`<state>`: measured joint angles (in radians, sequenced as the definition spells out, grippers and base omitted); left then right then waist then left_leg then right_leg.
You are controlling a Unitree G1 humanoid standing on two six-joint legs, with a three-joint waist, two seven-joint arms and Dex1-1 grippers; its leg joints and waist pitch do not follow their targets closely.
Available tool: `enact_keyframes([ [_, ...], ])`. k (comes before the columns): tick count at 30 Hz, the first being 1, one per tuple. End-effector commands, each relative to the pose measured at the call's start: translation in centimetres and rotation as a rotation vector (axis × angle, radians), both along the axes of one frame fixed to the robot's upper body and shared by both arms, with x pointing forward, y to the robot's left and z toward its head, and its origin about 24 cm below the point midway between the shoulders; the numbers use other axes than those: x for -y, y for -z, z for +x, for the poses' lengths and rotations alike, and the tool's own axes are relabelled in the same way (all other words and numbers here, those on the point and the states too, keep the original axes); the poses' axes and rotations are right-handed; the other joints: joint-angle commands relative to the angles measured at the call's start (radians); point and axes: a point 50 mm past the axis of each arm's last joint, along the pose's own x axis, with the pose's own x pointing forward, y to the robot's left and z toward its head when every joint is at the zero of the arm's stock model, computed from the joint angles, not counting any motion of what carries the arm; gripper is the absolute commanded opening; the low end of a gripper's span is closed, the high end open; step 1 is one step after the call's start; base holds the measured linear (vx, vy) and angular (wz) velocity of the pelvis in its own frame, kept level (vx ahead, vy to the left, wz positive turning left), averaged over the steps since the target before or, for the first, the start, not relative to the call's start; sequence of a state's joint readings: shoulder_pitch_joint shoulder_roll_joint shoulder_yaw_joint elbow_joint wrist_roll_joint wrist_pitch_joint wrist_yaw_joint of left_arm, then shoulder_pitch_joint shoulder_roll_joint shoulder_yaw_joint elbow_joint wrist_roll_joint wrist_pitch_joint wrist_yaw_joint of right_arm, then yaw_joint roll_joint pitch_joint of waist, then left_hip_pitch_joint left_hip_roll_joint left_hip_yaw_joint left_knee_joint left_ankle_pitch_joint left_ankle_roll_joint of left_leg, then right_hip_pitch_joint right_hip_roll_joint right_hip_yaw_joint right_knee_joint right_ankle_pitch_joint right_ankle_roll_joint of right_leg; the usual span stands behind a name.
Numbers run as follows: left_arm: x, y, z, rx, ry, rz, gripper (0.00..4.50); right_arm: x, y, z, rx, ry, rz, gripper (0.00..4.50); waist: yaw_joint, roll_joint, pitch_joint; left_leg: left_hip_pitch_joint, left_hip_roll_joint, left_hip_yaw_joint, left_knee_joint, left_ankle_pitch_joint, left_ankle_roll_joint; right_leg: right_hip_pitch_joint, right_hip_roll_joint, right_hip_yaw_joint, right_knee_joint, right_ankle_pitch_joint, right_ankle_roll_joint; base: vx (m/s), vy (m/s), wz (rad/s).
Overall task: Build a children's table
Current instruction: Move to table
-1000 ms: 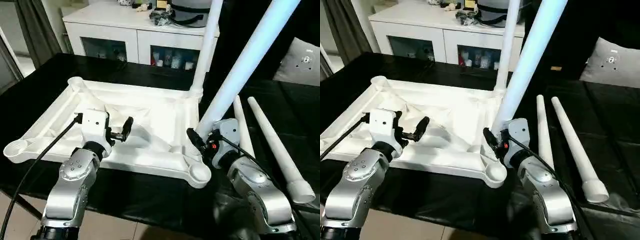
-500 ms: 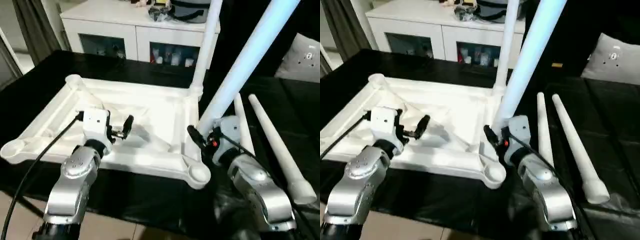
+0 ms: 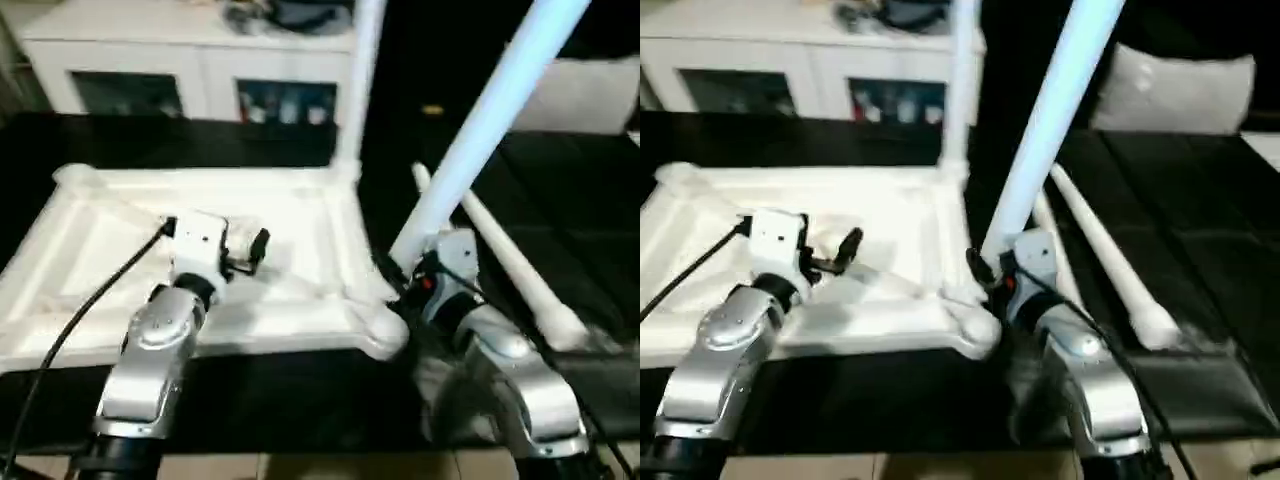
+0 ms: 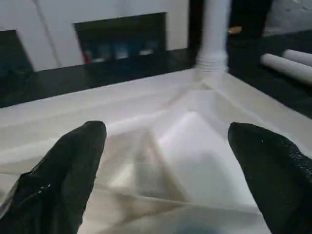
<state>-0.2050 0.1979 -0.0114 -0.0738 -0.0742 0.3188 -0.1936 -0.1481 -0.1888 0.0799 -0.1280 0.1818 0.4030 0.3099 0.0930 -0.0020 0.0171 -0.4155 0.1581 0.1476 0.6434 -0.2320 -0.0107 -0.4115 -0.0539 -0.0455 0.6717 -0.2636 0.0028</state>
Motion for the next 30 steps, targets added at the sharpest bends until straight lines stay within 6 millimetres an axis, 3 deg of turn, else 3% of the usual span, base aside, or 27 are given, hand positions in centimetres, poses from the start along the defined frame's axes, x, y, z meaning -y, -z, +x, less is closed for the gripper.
enact_keyframes([
  [1, -0.2, -0.2, 0.1, 0.010, -0.001, 0.007, 4.50, 0.3, 0.0, 0.2, -0.001, 0.012, 0.000, 1.89, 0.020, -0.026, -0.046, 0.003, 0.003, -0.005, -0.040, 0.057, 0.085, 0.073, -0.119, 0.067, -0.100, 0.450, -0.111, -0.086, -0.148, -0.01],
  [2, -0.2, -0.2, 0.1, 0.010, 0.000, 0.008, 4.50, 0.4, -0.1, 0.3, 0.001, 0.016, -0.003, 1.89, 0.023, -0.014, -0.042, 0.016, 0.011, -0.006, -0.062, 0.000, 0.028, 0.076, -0.092, 0.048, -0.114, 0.229, -0.054, -0.099, -0.121, -0.03],
  [3, -0.2, -0.1, 0.1, 0.010, 0.001, 0.009, 4.50, 0.5, -0.1, 0.3, 0.001, 0.018, -0.005, 1.89, 0.022, -0.008, -0.038, 0.024, 0.023, -0.009, -0.074, -0.036, 0.016, 0.070, -0.090, 0.046, -0.123, 0.109, -0.042, -0.151, -0.142, -0.04],
  [4, -0.1, -0.1, 0.1, 0.008, 0.004, 0.012, 4.50, 0.6, -0.1, 0.4, 0.002, 0.021, -0.007, 1.89, 0.020, 0.008, -0.029, 0.033, 0.048, -0.011, -0.098, -0.100, -0.023, 0.064, -0.078, 0.041, -0.141, -0.175, -0.030, -0.105, -0.073, 0.01],
  [6, -0.1, 0.0, 0.2, 0.004, 0.018, 0.021, 4.50, 0.7, -0.1, 0.5, 0.003, 0.022, -0.009, 1.89, 0.014, 0.010, -0.023, 0.052, 0.059, -0.011, -0.114, -0.187, -0.048, 0.051, -0.068, 0.039, -0.156, -0.333, -0.031, -0.091, -0.016, 0.04],
  [8, 0.1, 0.1, 0.2, -0.015, 0.066, 0.021, 4.50, 1.0, -0.2, 0.7, 0.008, 0.029, -0.016, 1.89, 0.008, 0.010, -0.018, 0.056, 0.063, -0.015, -0.123, -0.250, -0.067, 0.046, -0.070, 0.040, -0.160, -0.398, -0.032, -0.077, 0.008, 0.04],
  [9, 0.1, 0.2, 0.2, -0.025, 0.086, 0.025, 4.50, 1.1, -0.3, 0.8, 0.011, 0.034, -0.017, 1.89, 0.008, 0.013, -0.018, 0.055, 0.065, -0.017, -0.125, -0.257, -0.072, 0.046, -0.073, 0.041, -0.159, -0.396, -0.035, 0.000, 0.000, 0.00],
  [10, 0.1, 0.3, 0.3, -0.036, 0.112, 0.036, 4.50, 1.2, -0.3, 0.8, 0.011, 0.035, -0.009, 1.89, 0.007, 0.026, -0.020, 0.056, 0.071, -0.024, -0.131, -0.266, -0.082, 0.048, -0.076, 0.041, -0.154, -0.341, -0.055, 0.000, 0.000, 0.00],
  [12, 0.2, 0.4, 0.3, -0.052, 0.164, 0.049, 4.50, 1.4, -0.4, 0.9, 0.008, 0.035, 0.013, 1.88, 0.007, 0.025, -0.021, 0.058, 0.074, -0.024, -0.133, -0.267, -0.082, 0.048, -0.076, 0.042, -0.154, -0.319, -0.064, 0.000, 0.000, 0.00],
  [15, 0.9, 0.4, 0.3, -0.086, 0.319, 0.089, 4.50, 1.9, -0.4, 1.1, 0.003, 0.020, 0.034, 1.88, 0.012, 0.032, -0.028, 0.054, 0.073, -0.021, -0.133, -0.216, -0.081, 0.055, -0.080, 0.043, -0.137, -0.164, -0.121, 0.000, 0.000, 0.00],
  [16, 1.0, 0.4, 0.3, -0.091, 0.344, 0.101, 4.50, 2.0, -0.4, 1.1, 0.002, 0.016, 0.028, 1.88, 0.011, 0.030, -0.030, 0.049, 0.071, -0.017, -0.131, -0.179, -0.076, 0.060, -0.081, 0.042, -0.127, -0.070, -0.144, 0.000, 0.000, 0.00],
  [17, 1.5, 0.4, 0.1, -0.109, 0.446, 0.140, 4.50, 2.2, -0.6, 1.3, -0.004, 0.006, 0.061, 1.88, 0.012, 0.031, -0.031, 0.050, 0.071, -0.016, -0.129, -0.170, -0.074, 0.060, -0.082, 0.042, -0.124, -0.047, -0.150, 0.000, 0.000, 0.00],
  [21, 1.7, 0.5, 0.1, -0.134, 0.526, 0.183, 4.50, 2.7, -0.8, 1.7, 0.014, 0.024, 0.064, 1.88, 0.013, 0.032, -0.037, 0.048, 0.068, -0.010, -0.119, -0.087, -0.053, 0.067, -0.083, 0.041, -0.109, 0.083, -0.178, 0.000, 0.000, 0.00],
  [22, 1.9, 0.5, 0.1, -0.150, 0.578, 0.198, 4.50, 2.9, -0.8, 1.8, 0.001, 0.024, 0.067, 1.88, 0.014, 0.040, -0.039, 0.048, 0.067, -0.010, -0.117, -0.070, -0.049, 0.068, -0.085, 0.040, -0.105, 0.116, -0.187, 0.000, 0.000, 0.00],
  [24, 2.2, 0.5, 0.0, -0.176, 0.669, 0.216, 4.50, 3.0, -0.9, 1.8, -0.016, 0.001, 0.076, 1.88, 0.014, 0.033, -0.039, 0.048, 0.065, -0.008, -0.117, -0.061, -0.040, 0.072, -0.084, 0.040, -0.105, 0.126, -0.191, 0.000, 0.000, 0.00],
  [27, 2.7, 0.3, -0.4, -0.217, 0.809, 0.222, 4.50, 3.0, -1.9, 1.7, 0.013, -0.075, 0.127, 1.88, 0.018, 0.036, -0.034, 0.049, 0.067, -0.004, -0.118, -0.093, -0.035, 0.071, -0.088, 0.041, -0.111, 0.069, -0.199, 0.000, 0.000, 0.00],
  [28, 2.9, 0.4, -0.6, -0.249, 0.891, 0.248, 4.21, 3.0, -2.4, 1.4, 0.017, -0.138, 0.149, 1.88, 0.020, 0.038, -0.033, 0.052, 0.069, -0.005, -0.120, -0.117, -0.037, 0.070, -0.089, 0.042, -0.114, 0.023, -0.197, 0.000, 0.000, 0.00],
  [30, 2.9, 0.6, -0.7, -0.270, 0.924, 0.268, 4.14, 2.9, -2.5, 1.2, 0.008, -0.175, 0.152, 1.88, 0.021, 0.044, -0.031, 0.053, 0.072, -0.006, -0.122, -0.129, -0.040, 0.068, -0.088, 0.042, -0.114, 0.002, -0.196, 0.000, 0.000, 0.00],
])
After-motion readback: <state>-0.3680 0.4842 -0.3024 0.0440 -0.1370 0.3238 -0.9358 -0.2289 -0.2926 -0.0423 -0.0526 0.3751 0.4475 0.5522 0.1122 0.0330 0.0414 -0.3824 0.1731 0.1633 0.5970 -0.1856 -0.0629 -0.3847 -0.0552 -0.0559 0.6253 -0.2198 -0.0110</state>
